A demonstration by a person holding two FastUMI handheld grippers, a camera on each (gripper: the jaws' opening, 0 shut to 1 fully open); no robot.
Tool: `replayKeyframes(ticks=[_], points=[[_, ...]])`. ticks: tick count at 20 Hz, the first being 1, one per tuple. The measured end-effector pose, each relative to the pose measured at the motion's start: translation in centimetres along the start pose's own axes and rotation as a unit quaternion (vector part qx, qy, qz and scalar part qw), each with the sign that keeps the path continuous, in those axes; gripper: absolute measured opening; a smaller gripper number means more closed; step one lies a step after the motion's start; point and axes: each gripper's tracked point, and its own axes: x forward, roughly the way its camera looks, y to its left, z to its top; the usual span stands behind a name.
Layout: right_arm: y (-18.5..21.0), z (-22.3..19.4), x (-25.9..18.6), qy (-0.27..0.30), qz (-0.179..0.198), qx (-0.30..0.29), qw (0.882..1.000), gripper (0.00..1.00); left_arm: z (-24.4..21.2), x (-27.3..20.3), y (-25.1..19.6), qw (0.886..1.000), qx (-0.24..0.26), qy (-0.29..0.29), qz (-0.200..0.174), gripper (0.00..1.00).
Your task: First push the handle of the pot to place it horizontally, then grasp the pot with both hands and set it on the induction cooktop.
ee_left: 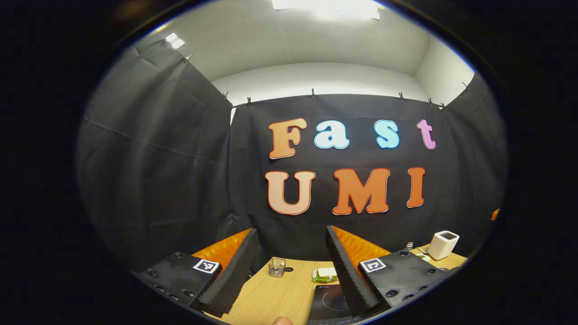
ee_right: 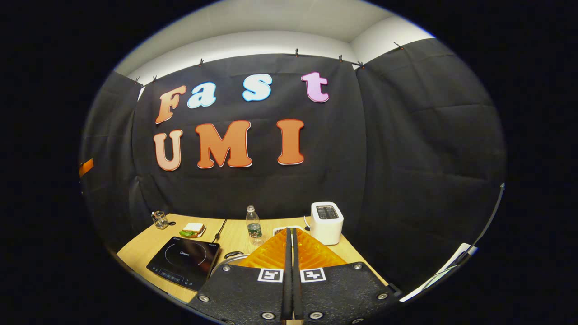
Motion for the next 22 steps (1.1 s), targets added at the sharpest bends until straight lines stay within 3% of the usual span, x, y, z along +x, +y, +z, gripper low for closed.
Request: replayKeyframes(ticks=[11,22], points=[[2.5,-12.5,1.5,0.140,0.039,-0.004,0.989,0.00,-0.8,0.6,-0.5,1.000,-0.002,0.008,-0.004,0.98],[4.9,-24.6,0.0,0.293,0.080,0.006,0.953,0.00,-2.4,1.1,-1.3,1.000,-0.003,0.021,-0.013,0.98]])
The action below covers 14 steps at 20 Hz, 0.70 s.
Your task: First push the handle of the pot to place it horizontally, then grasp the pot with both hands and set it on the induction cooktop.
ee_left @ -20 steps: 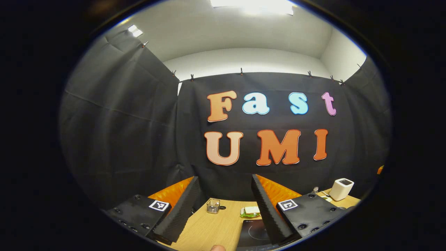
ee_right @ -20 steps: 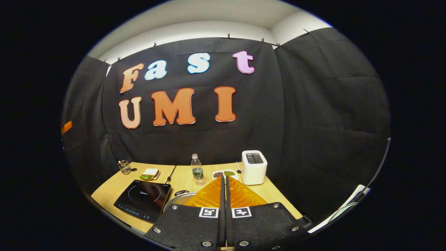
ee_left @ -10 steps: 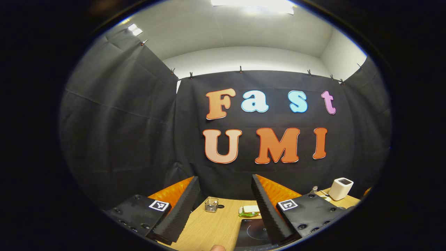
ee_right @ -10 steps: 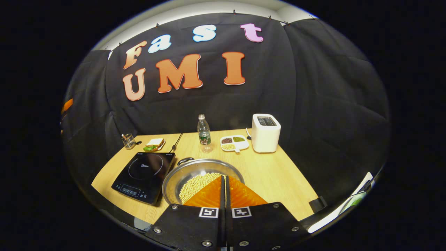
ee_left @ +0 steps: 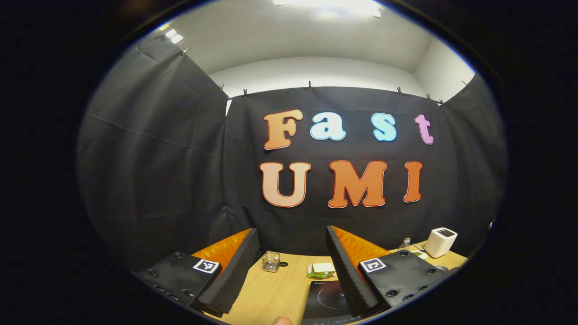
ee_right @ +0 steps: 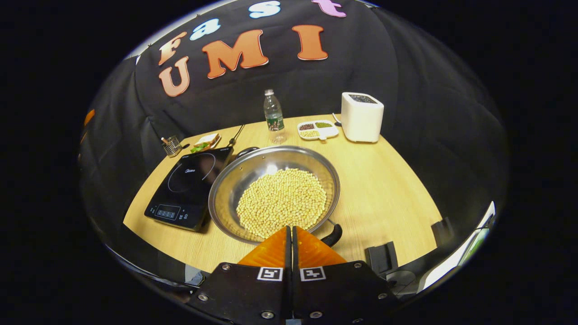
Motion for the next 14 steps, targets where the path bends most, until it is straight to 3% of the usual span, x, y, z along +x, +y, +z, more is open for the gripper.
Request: replayKeyframes(ticks=[5,14], points=[[0.8,-4.5,1.3,0.063,0.015,0.004,0.998,0.00,-0.4,0.4,0.3,1.000,0.006,0.002,0.004,0.98],[0.4,-7.0,3.3,0.105,0.010,0.028,0.994,0.00,-1.9,1.1,0.1,1.000,0.003,0.021,-0.003,0.98]])
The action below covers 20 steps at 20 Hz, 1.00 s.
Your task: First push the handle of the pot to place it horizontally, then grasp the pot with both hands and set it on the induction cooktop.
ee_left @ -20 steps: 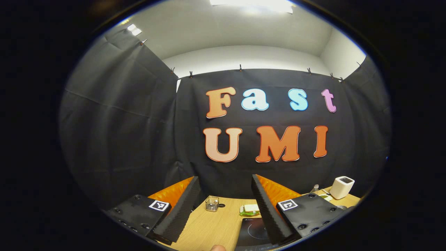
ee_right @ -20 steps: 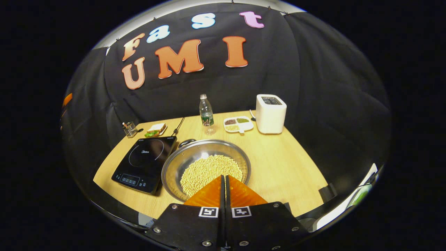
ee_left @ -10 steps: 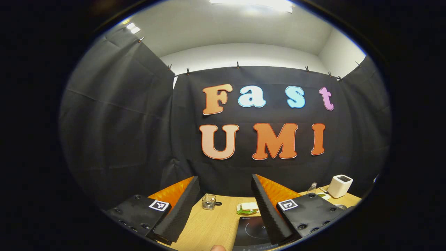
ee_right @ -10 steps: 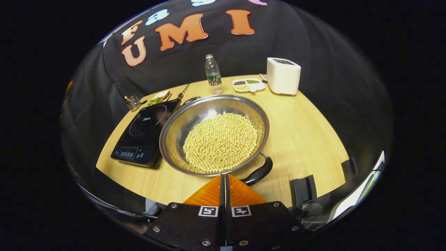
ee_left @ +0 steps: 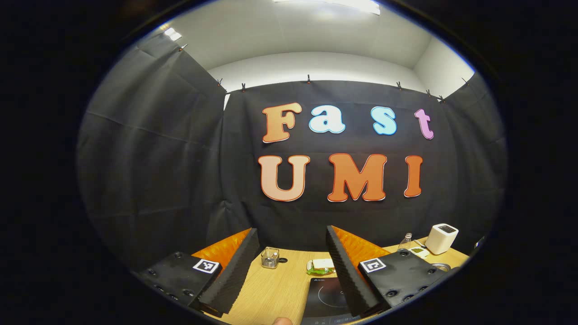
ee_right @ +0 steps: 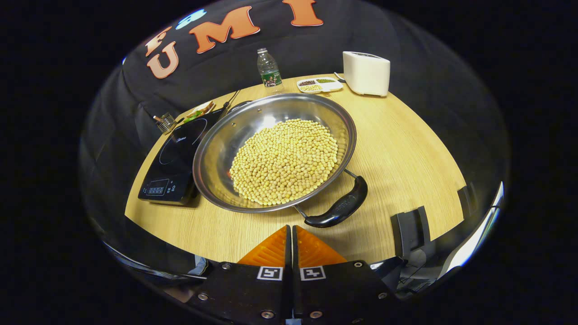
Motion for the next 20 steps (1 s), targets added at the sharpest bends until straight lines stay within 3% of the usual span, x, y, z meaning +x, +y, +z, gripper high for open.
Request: replayKeyframes(ticks=[8,12,20], points=[[-1.9,0.4,0.7,0.003,-0.031,0.015,0.999,0.00,0.0,0.0,-0.2,1.000,-0.004,-0.003,0.000,0.97],[-2.0,0.5,1.2,0.005,-0.019,0.054,0.998,0.00,-0.3,0.2,-0.7,1.000,-0.004,0.004,-0.008,0.98],[-3.8,2.1,2.0,-0.008,-0.036,0.082,0.996,0.00,-0.5,0.4,-0.8,1.000,-0.003,0.004,-0.004,0.98]])
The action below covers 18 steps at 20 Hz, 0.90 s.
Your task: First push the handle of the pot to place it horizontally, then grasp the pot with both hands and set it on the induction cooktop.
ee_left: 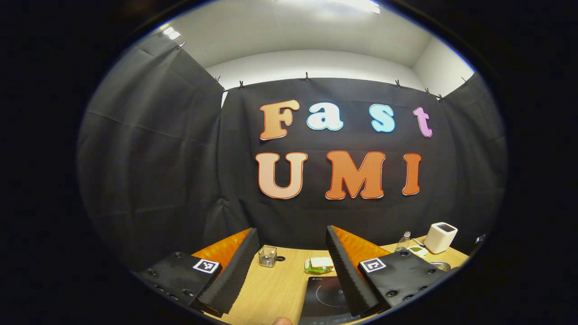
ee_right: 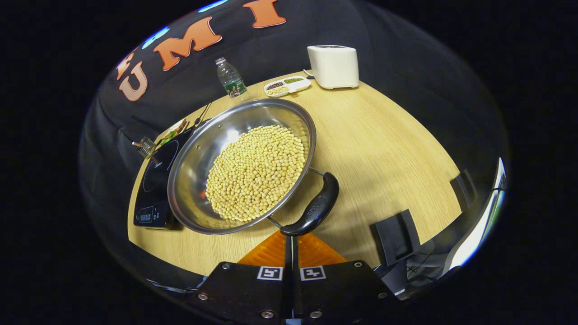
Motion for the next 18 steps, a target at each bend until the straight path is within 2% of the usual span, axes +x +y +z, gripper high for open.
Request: replayKeyframes(ticks=[18], points=[[-3.9,4.9,2.6,-0.023,-0.018,0.054,0.998,0.00,-1.5,1.3,-0.8,1.000,0.002,0.016,0.003,0.98]])
